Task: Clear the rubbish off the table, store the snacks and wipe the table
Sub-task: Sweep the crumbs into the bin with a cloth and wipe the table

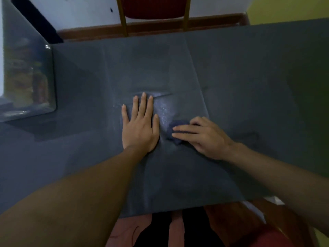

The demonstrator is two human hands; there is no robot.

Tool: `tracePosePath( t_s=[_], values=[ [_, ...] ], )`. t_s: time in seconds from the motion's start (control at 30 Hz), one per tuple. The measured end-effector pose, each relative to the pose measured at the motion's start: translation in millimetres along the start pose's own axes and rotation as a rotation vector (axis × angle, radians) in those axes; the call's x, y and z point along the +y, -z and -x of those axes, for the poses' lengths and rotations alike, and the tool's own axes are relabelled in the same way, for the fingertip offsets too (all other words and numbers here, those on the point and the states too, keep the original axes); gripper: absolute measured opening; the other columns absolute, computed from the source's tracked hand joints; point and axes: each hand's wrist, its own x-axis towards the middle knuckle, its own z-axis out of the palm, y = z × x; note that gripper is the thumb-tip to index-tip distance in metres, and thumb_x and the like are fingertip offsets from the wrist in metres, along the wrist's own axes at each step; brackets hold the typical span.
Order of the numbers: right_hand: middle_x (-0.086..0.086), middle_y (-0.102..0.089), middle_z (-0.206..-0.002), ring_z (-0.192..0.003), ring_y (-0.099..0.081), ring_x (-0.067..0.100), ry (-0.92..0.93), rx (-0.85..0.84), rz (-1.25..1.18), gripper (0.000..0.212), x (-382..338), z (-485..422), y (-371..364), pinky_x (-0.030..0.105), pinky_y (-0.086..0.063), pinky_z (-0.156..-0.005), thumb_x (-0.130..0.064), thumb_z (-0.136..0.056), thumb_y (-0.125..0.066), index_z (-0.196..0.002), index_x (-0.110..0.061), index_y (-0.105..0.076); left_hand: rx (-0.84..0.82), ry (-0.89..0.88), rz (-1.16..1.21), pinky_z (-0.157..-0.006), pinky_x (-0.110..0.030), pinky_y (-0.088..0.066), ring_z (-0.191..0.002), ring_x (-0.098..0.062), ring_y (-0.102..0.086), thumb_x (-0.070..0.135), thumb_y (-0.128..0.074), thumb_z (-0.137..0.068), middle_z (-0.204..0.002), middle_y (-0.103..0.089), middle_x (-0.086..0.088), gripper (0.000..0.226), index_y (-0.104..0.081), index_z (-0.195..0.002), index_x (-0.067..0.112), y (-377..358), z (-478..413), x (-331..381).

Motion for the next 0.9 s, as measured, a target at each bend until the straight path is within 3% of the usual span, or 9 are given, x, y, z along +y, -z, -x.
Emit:
tracePosePath(
  t_s=[0.07,0.2,0.47,0.53,0.7,0.9],
  values=[
    [-0.010,-0.063,-0.136,-0.090,-0.051,0.025,-0.021,0.024,0.052,0.036,32,-18,4,0.039,-0.049,-0.079,-0.018,-0.098,-0.054,-0.128,-0.028,-0.069,-0.015,0.002,0.006,-0.122,-0.053,-0.001,-0.153,-0.016,0.002,0.044,-0.017,-0.102,-0.166,-0.006,0.003,0.061,-0.011,-0.158,0.022,2,0,1],
    [-0.007,-0.067,-0.131,-0.086,-0.050,0.028,-0.350,0.168,0.056,0.035,92,-71,8,0.048,-0.050,-0.078,-0.016,-0.097,-0.055,-0.127,-0.026,-0.070,-0.039,0.016,-0.004,-0.122,-0.051,-0.001,-0.153,-0.015,0.005,0.045,-0.019,-0.103,-0.166,-0.004,0.004,0.060,-0.010,-0.158,0.023,6,0,3],
    [-0.008,-0.065,-0.135,-0.092,-0.054,0.027,0.154,-0.054,-0.010,0.036,105,-85,18,0.042,-0.047,-0.079,-0.017,-0.096,-0.057,-0.130,-0.023,-0.069,-0.071,0.030,-0.025,-0.122,-0.052,-0.004,-0.153,-0.015,0.005,0.044,-0.025,-0.102,-0.166,-0.005,0.004,0.062,-0.011,-0.158,0.023,8,-4,4],
    [-0.008,-0.065,-0.134,-0.090,-0.053,0.027,0.147,-0.028,0.026,0.036,124,-110,17,0.041,-0.046,-0.077,-0.018,-0.097,-0.055,-0.129,-0.024,-0.069,-0.079,0.035,-0.017,-0.122,-0.052,-0.004,-0.153,-0.015,0.004,0.044,-0.025,-0.102,-0.166,-0.005,0.004,0.062,-0.011,-0.158,0.023,9,-5,4],
    [-0.010,-0.066,-0.131,-0.093,-0.051,0.027,-0.147,0.089,0.029,0.036,133,-156,7,0.045,-0.044,-0.079,-0.021,-0.098,-0.053,-0.129,-0.027,-0.069,-0.104,0.042,-0.017,-0.122,-0.052,-0.002,-0.152,-0.014,0.007,0.046,-0.023,-0.103,-0.166,-0.001,0.006,0.062,-0.006,-0.159,0.024,10,-4,3],
    [-0.005,-0.064,-0.136,-0.092,-0.054,0.031,0.195,-0.032,0.006,0.036,149,-143,19,0.043,-0.046,-0.080,-0.018,-0.100,-0.051,-0.132,-0.022,-0.067,-0.100,0.038,-0.018,-0.122,-0.053,-0.006,-0.153,-0.016,0.001,0.045,-0.027,-0.102,-0.166,-0.005,0.004,0.062,-0.012,-0.158,0.023,11,-5,2]
  ],
)
